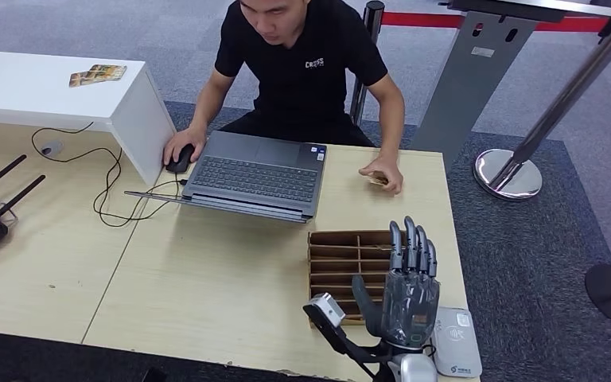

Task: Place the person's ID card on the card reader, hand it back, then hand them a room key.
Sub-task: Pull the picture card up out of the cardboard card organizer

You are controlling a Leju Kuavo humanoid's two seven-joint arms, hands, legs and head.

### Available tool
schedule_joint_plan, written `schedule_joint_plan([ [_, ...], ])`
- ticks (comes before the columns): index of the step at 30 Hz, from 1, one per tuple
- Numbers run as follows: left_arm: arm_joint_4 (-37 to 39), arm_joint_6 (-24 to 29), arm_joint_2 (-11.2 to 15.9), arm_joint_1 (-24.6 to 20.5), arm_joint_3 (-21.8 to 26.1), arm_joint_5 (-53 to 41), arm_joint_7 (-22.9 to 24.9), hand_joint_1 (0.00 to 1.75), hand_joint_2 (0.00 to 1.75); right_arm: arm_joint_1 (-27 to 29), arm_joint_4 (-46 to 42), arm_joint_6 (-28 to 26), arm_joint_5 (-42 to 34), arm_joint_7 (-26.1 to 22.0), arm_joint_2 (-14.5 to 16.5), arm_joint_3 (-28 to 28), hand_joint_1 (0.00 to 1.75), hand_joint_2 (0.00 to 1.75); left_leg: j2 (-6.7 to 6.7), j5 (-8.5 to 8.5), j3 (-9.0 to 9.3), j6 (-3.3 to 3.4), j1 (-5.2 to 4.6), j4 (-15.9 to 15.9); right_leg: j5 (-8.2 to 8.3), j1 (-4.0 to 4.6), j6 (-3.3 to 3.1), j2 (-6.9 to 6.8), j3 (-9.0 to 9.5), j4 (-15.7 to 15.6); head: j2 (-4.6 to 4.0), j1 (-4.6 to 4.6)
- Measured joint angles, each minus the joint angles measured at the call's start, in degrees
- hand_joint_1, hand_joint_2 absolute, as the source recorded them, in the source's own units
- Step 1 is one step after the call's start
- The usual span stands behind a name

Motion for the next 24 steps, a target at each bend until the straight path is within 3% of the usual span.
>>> schedule_joint_plan([
  [13, -0.3, 0.0, 0.0, 0.0, -0.7, -0.2, -0.3, 0.00, 1.75, -2.0, 0.6, 0.0, -0.1, 4.6, -3.8, 3.7, 0.00, 1.75, 0.00, 0.00, 0.00, 0.00, 0.00, 0.0, 0.00, 0.00, 0.00, 0.00, 0.00, 0.0, 0.00, 0.00],
  [24, -0.2, 0.0, 0.0, -0.3, -0.3, -4.4, -3.5, 0.00, 1.75, -3.3, 4.8, 0.0, -3.1, 2.1, -4.5, 4.4, 0.00, 1.75, 0.00, 0.00, 0.00, 0.00, 0.00, 0.0, 0.00, 0.00, 0.00, 0.00, -0.01, 0.0, 0.00, 0.00],
])
